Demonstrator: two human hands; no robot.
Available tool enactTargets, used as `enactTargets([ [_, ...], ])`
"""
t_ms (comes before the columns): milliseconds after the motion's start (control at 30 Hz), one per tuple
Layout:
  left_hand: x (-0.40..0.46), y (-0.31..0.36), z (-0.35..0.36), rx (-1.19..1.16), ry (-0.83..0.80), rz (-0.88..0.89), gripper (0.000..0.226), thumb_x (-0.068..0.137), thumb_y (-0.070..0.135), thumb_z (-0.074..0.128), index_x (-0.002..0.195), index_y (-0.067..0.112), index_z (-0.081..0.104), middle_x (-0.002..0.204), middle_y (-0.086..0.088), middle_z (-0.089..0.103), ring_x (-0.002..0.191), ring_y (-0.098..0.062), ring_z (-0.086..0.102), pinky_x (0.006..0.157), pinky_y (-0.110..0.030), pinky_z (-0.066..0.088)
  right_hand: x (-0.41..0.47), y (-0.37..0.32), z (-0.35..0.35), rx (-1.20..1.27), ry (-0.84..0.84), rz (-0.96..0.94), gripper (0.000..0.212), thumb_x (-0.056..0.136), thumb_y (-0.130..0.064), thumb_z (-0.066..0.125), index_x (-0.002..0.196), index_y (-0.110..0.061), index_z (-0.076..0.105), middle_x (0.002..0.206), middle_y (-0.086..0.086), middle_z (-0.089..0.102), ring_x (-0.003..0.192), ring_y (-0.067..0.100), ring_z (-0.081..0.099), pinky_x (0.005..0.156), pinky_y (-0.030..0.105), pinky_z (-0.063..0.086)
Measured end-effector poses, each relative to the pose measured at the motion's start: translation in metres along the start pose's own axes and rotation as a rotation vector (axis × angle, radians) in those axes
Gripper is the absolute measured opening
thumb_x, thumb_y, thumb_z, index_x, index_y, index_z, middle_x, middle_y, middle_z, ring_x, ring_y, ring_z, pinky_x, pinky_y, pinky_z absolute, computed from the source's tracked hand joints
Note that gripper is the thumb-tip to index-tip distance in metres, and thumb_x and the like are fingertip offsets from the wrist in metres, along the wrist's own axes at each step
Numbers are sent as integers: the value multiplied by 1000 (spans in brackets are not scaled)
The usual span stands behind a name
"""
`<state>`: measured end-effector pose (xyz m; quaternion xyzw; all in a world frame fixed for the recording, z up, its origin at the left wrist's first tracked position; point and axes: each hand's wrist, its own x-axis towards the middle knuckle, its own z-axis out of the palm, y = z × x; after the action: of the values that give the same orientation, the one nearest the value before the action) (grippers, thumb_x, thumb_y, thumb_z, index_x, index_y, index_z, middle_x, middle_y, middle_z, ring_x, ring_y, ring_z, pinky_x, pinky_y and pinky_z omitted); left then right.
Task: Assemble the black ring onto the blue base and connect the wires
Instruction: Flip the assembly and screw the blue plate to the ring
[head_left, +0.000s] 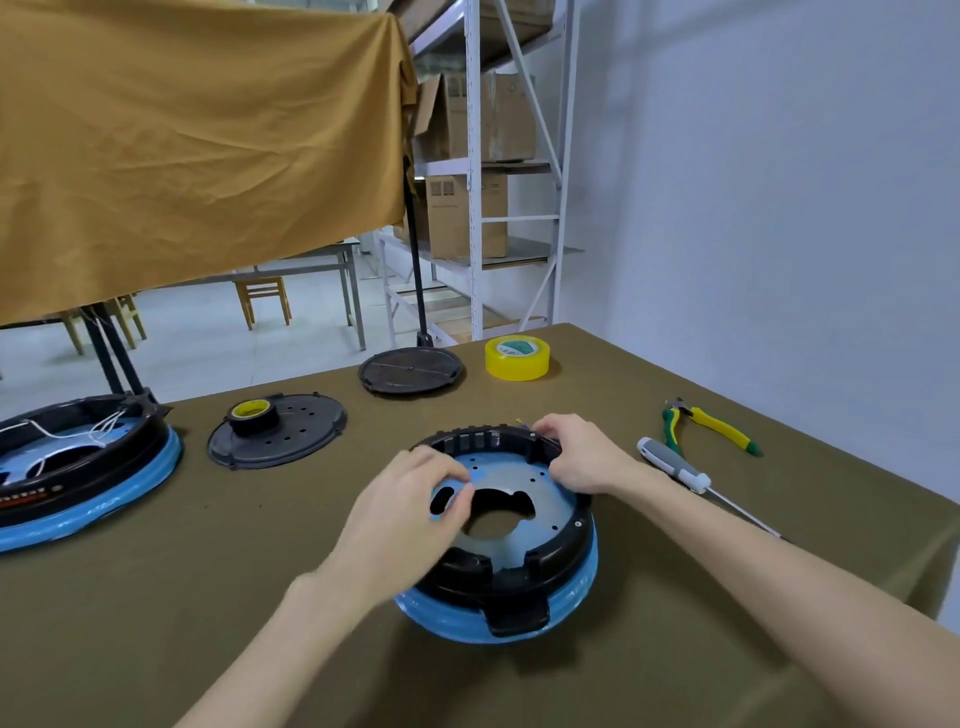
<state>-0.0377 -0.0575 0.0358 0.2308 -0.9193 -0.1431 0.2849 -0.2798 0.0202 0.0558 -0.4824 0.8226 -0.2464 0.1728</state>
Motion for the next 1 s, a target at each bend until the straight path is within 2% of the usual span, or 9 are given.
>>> enactTargets([
  [33, 12, -2, -1, 43, -105, -18, 26, 104, 42, 52, 123, 34, 67, 134, 21, 58, 125, -1, 51, 109, -27, 43, 3, -1, 1, -33, 5, 16, 34, 87, 1, 58, 120, -7, 64, 114, 11, 67, 104, 30, 62, 77, 34, 49],
  [100, 34, -4, 3, 75, -361, -24, 40, 107, 37, 50, 146, 30, 56, 160, 17, 41, 147, -9, 37, 122, -35, 33, 7, -4, 7, -122, 54, 51, 8, 93, -7, 58, 98, -3, 62, 94, 14, 64, 83, 33, 60, 66, 34, 44],
  [233, 56, 1, 25, 189, -685, 0, 62, 111, 40, 38, 166, 21, 16, 174, 5, 8, 160, -17, 12, 128, -35, 14, 9, -9, 11, -272, 149, 45, 15, 99, -10, 54, 84, -5, 53, 89, 16, 59, 77, 37, 55, 64, 36, 43],
  [433, 55, -6, 36, 209, -681, 18, 59, 112, 38, 31, 166, 19, 16, 174, 3, 7, 160, -15, 9, 129, -33, 11, 9, -9, 10, -282, 186, 13, 15, 97, -10, 55, 95, -1, 66, 88, 18, 65, 79, 40, 61, 70, 43, 53],
  [667, 57, -9, 41, 221, -660, 0, 57, 110, 42, 31, 164, 22, 24, 174, 4, 12, 159, -19, 17, 128, -43, 21, 14, -5, 11, -217, 185, -6, 19, 97, -12, 56, 85, -3, 69, 83, 18, 67, 78, 41, 62, 71, 43, 55],
  [800, 56, -4, 40, 223, -621, -9, 55, 107, 43, 41, 158, 22, 36, 170, 3, 25, 154, -24, 27, 122, -47, 32, 12, -6, 9, -138, 180, 4, 22, 97, -12, 55, 85, -6, 72, 81, 15, 69, 80, 38, 64, 64, 34, 47],
  [867, 55, 1, 40, 204, -587, 18, 53, 105, 40, 50, 154, 22, 42, 162, 1, 36, 148, -26, 35, 118, -47, 36, 7, -5, 7, -162, 158, 48, 17, 97, -18, 58, 86, -7, 66, 82, 12, 65, 78, 36, 64, 62, 33, 46],
  [933, 55, 5, 41, 192, -576, 92, 56, 105, 32, 52, 158, 25, 38, 166, 1, 32, 152, -25, 31, 122, -46, 31, -2, -6, 4, -255, 73, 144, 17, 95, -21, 63, 85, -10, 54, 83, 10, 62, 64, 31, 68, 51, 33, 52],
  [1000, 56, 9, 39, 174, -623, 141, 59, 106, 22, 48, 162, 28, 32, 171, 4, 22, 157, -22, 21, 126, -45, 24, -5, -9, 2, -294, 12, 178, 16, 92, -12, 61, 82, -11, 50, 80, 13, 61, 50, 28, 68, 38, 29, 50],
])
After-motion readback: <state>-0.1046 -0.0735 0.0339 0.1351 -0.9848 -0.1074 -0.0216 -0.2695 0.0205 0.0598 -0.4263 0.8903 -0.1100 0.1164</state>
